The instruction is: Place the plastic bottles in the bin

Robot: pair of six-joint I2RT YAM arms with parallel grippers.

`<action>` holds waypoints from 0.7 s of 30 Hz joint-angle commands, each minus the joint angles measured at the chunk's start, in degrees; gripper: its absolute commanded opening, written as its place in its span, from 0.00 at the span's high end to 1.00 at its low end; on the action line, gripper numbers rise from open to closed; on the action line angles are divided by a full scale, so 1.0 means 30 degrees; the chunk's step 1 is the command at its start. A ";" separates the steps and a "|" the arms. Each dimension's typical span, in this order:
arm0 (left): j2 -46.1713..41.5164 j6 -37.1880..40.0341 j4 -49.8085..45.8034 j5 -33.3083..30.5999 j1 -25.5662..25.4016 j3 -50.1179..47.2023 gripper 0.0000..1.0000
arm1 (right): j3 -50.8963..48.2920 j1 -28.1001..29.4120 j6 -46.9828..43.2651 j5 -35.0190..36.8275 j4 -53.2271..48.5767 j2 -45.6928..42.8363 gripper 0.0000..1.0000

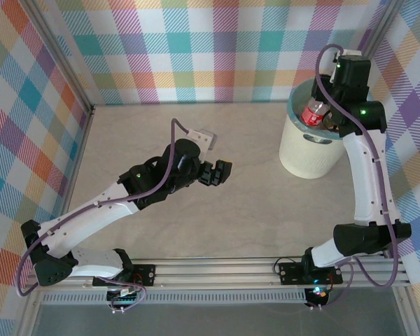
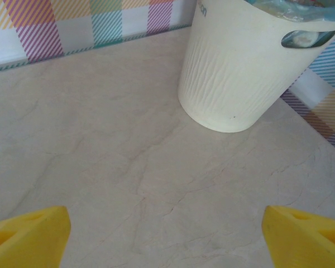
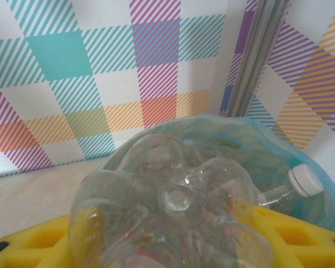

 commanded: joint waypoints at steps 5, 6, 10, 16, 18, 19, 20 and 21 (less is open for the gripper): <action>0.0069 -0.0317 -0.0234 -0.0153 0.0231 0.0043 0.11 | -0.1893 0.0102 -0.0067 0.0102 -0.4734 0.2340 0.49; 0.0065 -0.0318 -0.0258 -0.0152 0.0257 0.0059 0.11 | -0.1633 0.0102 0.0074 -0.0257 -0.4739 0.2198 0.49; 0.0054 -0.0347 -0.0214 -0.0096 0.0258 0.0173 0.11 | 0.0444 0.0080 0.0701 -0.1383 -0.4824 0.1688 0.52; 0.0065 -0.0487 -0.0140 -0.0065 0.0258 0.0209 0.11 | 0.3934 0.0102 0.0876 -0.1450 -0.3949 0.0611 0.54; 0.0080 -0.0487 -0.0178 -0.0021 0.0258 0.0244 0.11 | 0.4577 0.0100 0.0726 -0.0978 -0.3247 0.0097 0.56; 0.0065 -0.0494 -0.0170 -0.0019 0.0258 0.0233 0.11 | 0.4647 0.0102 0.0552 -0.0684 -0.2634 -0.0227 0.56; 0.0065 -0.0492 -0.0171 0.0001 0.0258 0.0213 0.11 | 0.4523 0.0102 0.0385 -0.0440 -0.1945 -0.0529 0.57; 0.0039 -0.0494 -0.0170 0.0021 0.0258 0.0214 0.11 | 0.4318 0.0095 0.0193 -0.0319 -0.1302 -0.0787 0.57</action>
